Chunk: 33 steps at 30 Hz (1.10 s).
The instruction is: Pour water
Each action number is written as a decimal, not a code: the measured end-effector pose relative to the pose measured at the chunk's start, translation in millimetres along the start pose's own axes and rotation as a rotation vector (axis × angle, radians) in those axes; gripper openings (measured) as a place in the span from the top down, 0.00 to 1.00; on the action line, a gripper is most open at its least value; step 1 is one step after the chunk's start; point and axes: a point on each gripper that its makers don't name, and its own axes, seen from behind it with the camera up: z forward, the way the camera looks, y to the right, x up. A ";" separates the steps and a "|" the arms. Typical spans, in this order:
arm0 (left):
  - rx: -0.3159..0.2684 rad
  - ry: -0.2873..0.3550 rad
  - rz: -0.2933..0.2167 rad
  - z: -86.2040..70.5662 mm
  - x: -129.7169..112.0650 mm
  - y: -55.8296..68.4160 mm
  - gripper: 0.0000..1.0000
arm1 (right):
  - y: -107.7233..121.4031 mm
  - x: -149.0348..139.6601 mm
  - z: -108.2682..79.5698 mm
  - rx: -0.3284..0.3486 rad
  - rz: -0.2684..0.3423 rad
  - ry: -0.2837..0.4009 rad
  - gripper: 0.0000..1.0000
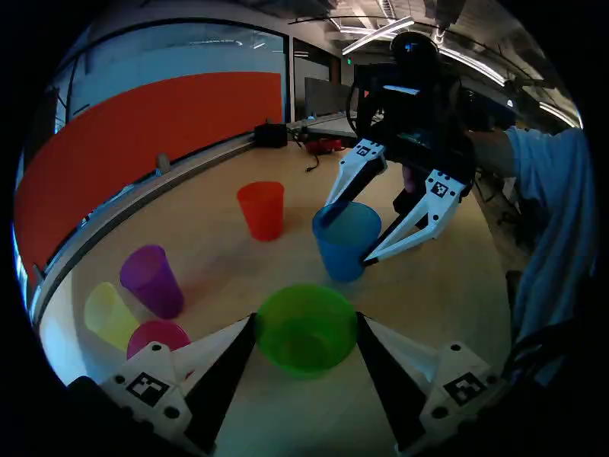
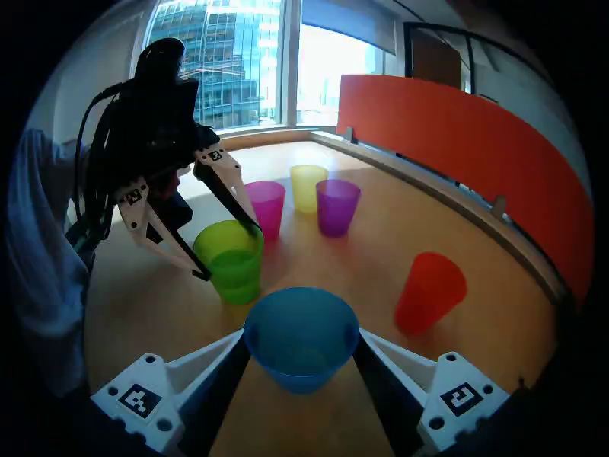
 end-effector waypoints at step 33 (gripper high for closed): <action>0.017 -0.020 -0.031 -9.7 -19.0 -1.8 0.03 | -0.3 -19.7 0.1 -0.026 0.016 -0.006 0.00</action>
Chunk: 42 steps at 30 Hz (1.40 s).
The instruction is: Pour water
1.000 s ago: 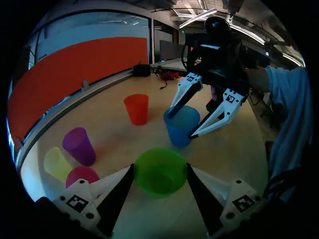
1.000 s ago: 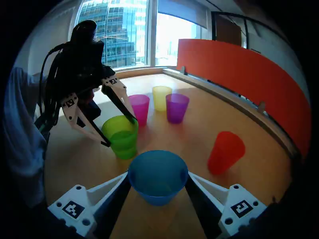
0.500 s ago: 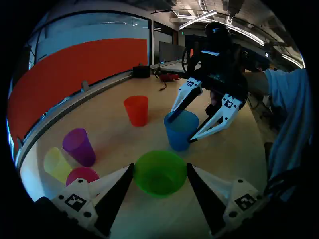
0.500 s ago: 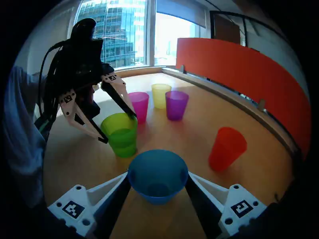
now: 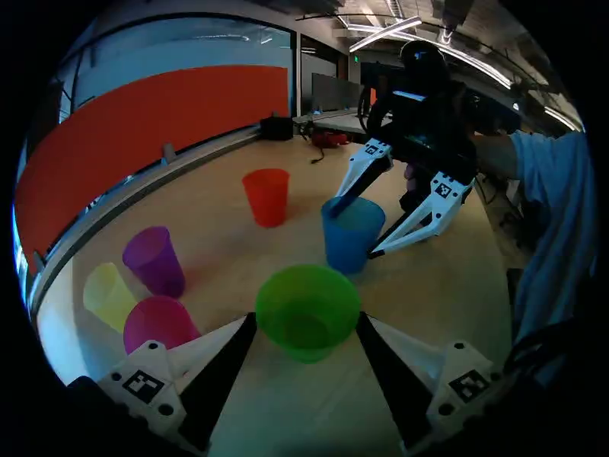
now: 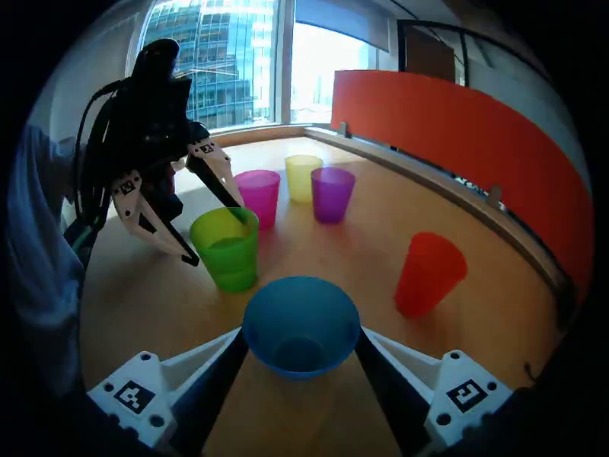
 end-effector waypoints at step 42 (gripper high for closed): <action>0.279 0.025 -0.160 -83.2 -54.9 -55.0 0.03 | 32.0 -41.4 -68.7 -0.270 0.144 -0.006 0.00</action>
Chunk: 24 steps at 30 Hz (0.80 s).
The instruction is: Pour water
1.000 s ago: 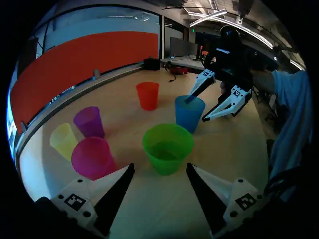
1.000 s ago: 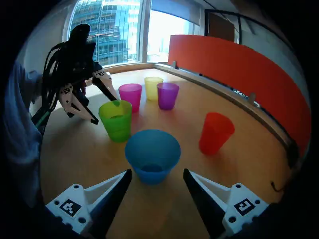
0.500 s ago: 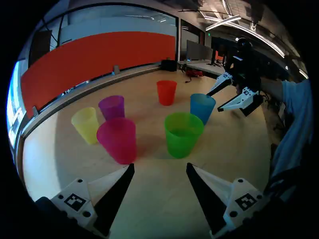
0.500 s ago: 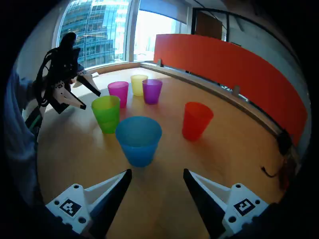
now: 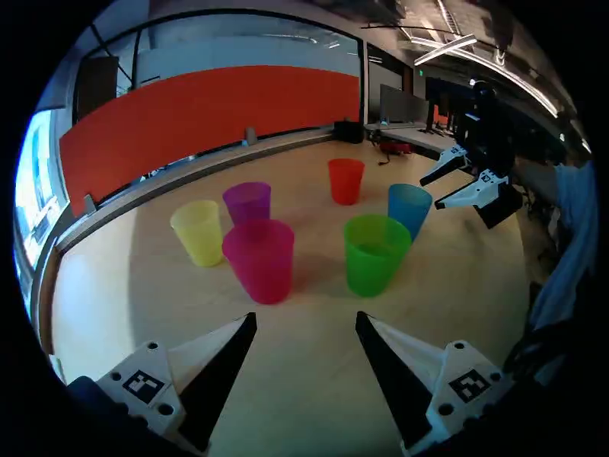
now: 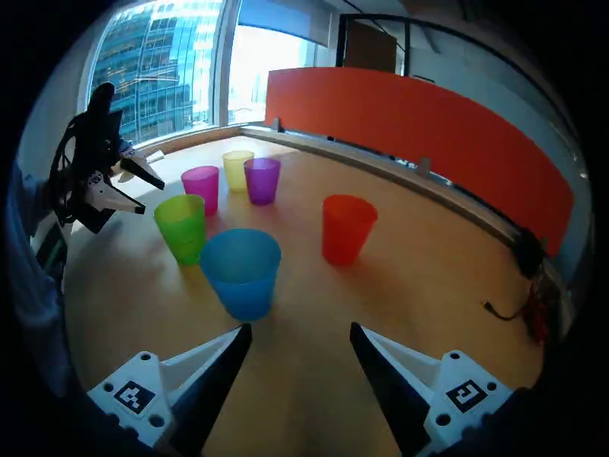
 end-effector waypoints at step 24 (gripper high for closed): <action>0.366 0.227 -0.129 -46.8 35.3 -91.1 0.03 | 59.2 55.4 -26.8 -0.359 0.174 0.271 0.00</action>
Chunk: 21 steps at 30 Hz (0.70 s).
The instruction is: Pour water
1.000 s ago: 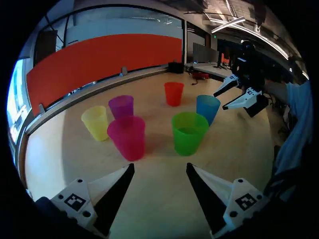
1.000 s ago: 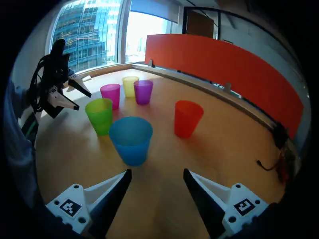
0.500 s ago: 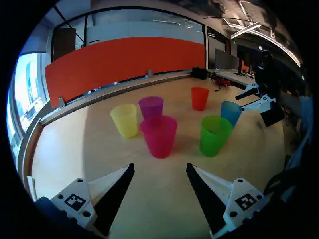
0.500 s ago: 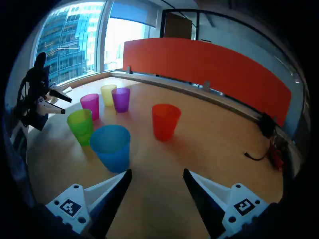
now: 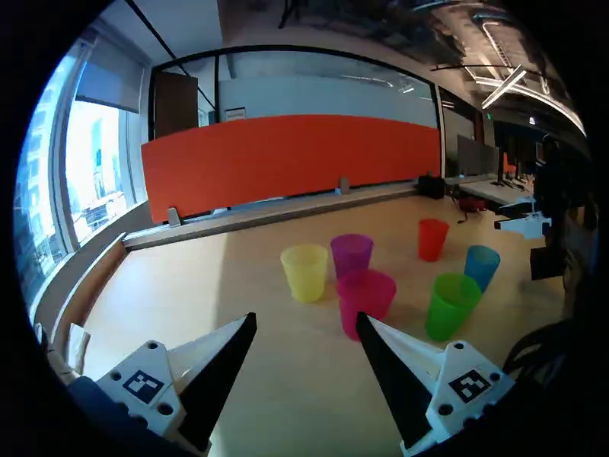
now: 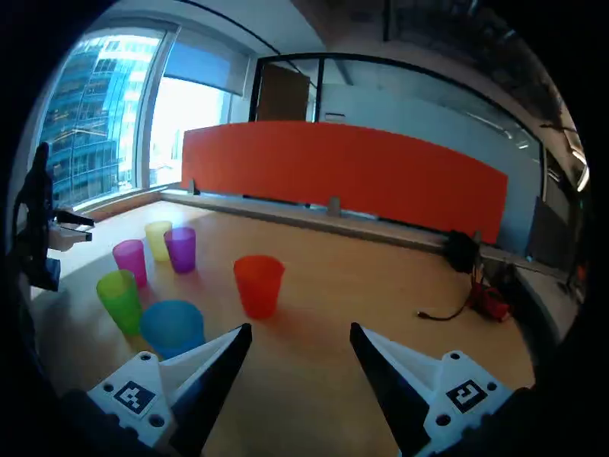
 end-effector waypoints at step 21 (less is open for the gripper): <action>0.181 0.299 -0.053 -29.4 73.6 -22.1 0.03 | 47.1 68.8 -31.0 -0.226 0.136 0.353 0.00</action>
